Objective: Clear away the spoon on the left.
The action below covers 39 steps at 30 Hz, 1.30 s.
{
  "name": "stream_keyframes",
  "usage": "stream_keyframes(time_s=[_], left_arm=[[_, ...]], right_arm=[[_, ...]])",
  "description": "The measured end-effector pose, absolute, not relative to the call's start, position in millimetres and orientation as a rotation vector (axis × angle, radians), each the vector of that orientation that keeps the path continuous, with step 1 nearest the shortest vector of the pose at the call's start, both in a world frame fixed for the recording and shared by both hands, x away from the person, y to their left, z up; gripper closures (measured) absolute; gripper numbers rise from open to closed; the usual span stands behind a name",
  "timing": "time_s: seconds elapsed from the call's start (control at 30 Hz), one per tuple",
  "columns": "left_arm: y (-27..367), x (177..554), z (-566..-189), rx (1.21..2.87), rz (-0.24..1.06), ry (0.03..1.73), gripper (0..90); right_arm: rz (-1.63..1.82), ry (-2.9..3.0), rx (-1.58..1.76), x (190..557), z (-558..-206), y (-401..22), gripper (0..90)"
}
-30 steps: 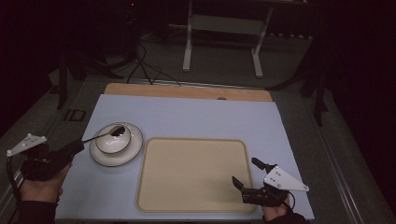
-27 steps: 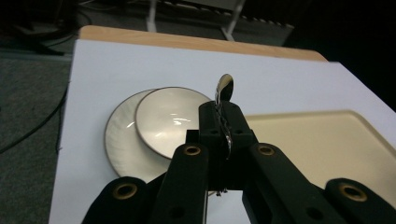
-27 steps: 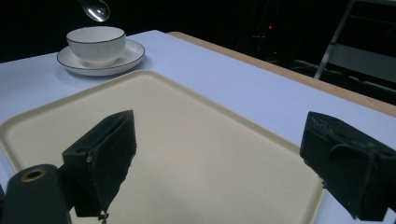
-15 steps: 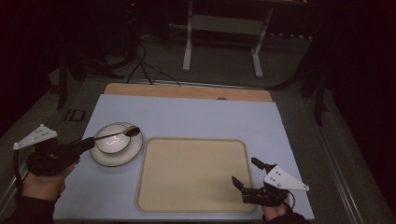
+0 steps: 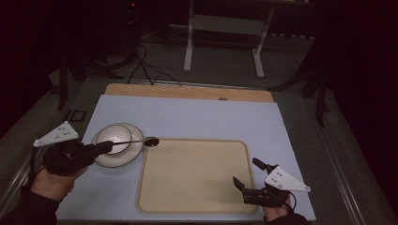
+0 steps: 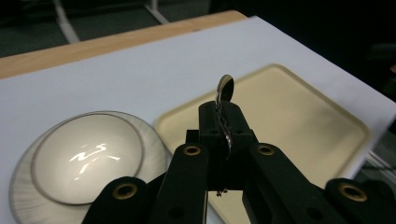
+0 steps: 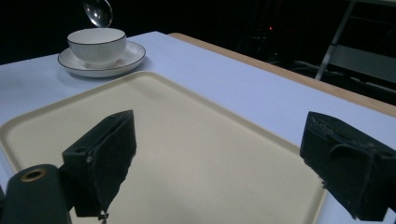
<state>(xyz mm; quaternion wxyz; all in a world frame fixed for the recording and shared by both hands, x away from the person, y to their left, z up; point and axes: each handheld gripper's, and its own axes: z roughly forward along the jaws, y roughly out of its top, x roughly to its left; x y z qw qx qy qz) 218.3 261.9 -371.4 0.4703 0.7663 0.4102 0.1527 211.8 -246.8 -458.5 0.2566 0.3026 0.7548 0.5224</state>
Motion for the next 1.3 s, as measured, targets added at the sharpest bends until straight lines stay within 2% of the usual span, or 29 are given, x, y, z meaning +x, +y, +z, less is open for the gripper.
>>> stream_keyframes(time_s=[0.57, 0.9, 1.07, 1.3], left_arm=[[229, 228, -367, 2.039, 0.279, 0.846, 89.6], [210, 235, -370, 2.157, 0.176, 0.773, 89.6], [204, 236, -371, 2.174, 0.178, 0.751, 89.4], [191, 242, -376, 2.26, 0.1, 0.696, 89.4]], right_arm=[[1.428, 2.042, 0.813, 213, -459, -247, 10.9], [1.433, 2.046, 0.818, 213, -459, -246, 10.9], [1.436, 2.047, 0.821, 213, -460, -247, 10.9], [1.435, 2.05, 0.821, 214, -460, -246, 10.9]])
